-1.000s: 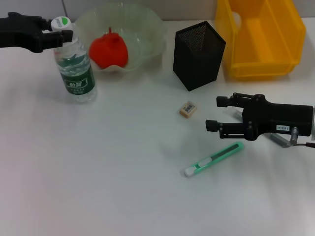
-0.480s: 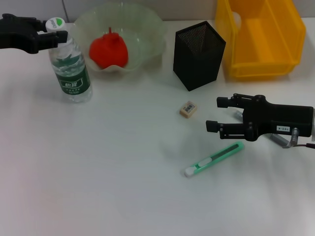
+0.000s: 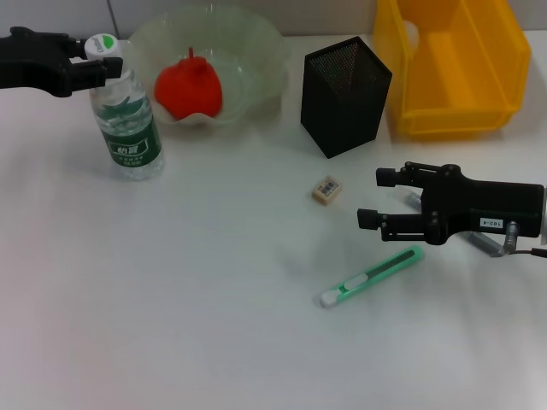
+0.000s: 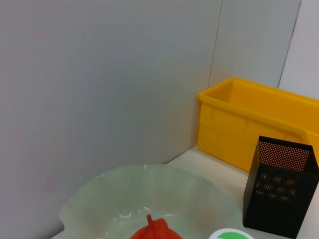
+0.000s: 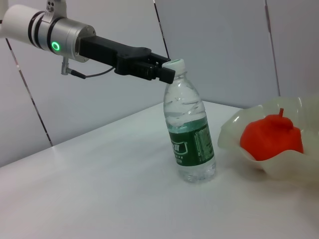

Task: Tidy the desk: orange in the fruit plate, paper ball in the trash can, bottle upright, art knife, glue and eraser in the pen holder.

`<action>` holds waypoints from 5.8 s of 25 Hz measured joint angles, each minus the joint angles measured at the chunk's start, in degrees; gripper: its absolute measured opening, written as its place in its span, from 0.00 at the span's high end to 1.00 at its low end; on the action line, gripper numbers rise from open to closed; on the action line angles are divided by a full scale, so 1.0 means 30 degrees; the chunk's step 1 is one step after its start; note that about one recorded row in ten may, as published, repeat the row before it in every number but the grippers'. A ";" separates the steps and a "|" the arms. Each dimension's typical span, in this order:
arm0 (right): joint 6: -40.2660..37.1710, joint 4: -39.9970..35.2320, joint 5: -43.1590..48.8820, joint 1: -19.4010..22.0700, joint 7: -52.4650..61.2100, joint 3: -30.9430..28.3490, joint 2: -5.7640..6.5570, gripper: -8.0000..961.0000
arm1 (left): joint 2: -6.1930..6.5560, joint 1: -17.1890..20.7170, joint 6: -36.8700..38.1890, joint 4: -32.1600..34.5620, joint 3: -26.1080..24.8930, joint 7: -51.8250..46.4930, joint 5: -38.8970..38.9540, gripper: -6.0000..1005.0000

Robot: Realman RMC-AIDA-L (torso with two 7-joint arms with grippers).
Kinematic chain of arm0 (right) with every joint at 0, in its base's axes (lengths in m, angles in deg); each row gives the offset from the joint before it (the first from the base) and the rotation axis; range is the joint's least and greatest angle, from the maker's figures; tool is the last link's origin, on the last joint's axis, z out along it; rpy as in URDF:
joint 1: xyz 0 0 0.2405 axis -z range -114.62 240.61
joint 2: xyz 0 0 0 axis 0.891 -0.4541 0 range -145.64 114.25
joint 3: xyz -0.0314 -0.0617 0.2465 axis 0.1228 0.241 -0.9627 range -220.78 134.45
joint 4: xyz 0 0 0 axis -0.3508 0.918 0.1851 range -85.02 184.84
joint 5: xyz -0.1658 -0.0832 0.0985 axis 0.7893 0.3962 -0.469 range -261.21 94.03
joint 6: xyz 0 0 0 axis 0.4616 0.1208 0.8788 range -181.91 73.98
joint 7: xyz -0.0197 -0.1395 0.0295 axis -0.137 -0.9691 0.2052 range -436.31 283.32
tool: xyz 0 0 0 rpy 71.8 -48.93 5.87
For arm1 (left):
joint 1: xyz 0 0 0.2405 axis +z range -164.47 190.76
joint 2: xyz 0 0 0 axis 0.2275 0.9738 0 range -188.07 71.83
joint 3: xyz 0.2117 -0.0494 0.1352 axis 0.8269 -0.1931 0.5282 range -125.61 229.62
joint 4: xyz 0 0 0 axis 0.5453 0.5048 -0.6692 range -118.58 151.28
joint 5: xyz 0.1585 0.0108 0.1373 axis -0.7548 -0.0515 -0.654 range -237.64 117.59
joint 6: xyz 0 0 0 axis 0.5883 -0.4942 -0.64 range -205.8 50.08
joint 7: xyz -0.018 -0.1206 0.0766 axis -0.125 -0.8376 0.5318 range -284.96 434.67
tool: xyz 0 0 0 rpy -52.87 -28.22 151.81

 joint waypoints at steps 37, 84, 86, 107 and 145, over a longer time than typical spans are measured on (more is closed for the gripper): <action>-0.0001 0.0000 -0.0016 -0.0076 0.0004 -0.0168 0.0025 0.14 | 0.0558 0.0914 0.6611 0.0010 0.0069 0.0342 0.8755 0.20; -0.0345 -0.8158 1.1921 -0.7466 1.8542 0.6185 -0.0264 0.14 | -0.1564 0.2786 0.1886 -0.9488 0.5261 1.1478 0.7317 0.20; 0.0639 -0.7841 1.1897 -0.7436 1.8416 0.6999 -0.0391 0.14 | -0.1559 0.2852 0.1885 -0.9476 0.5260 1.1472 0.7316 0.20; 0.5583 -0.5205 0.9697 -0.7193 1.7862 1.1316 -0.0600 0.14 | -0.1422 0.2950 0.1805 -0.9481 0.5083 1.1461 0.7312 0.20; -0.0101 -0.6324 0.8787 -0.6731 0.8772 1.3973 -0.0644 0.32 | -0.0661 0.4006 0.3776 -0.8541 0.5224 1.1154 0.6576 0.20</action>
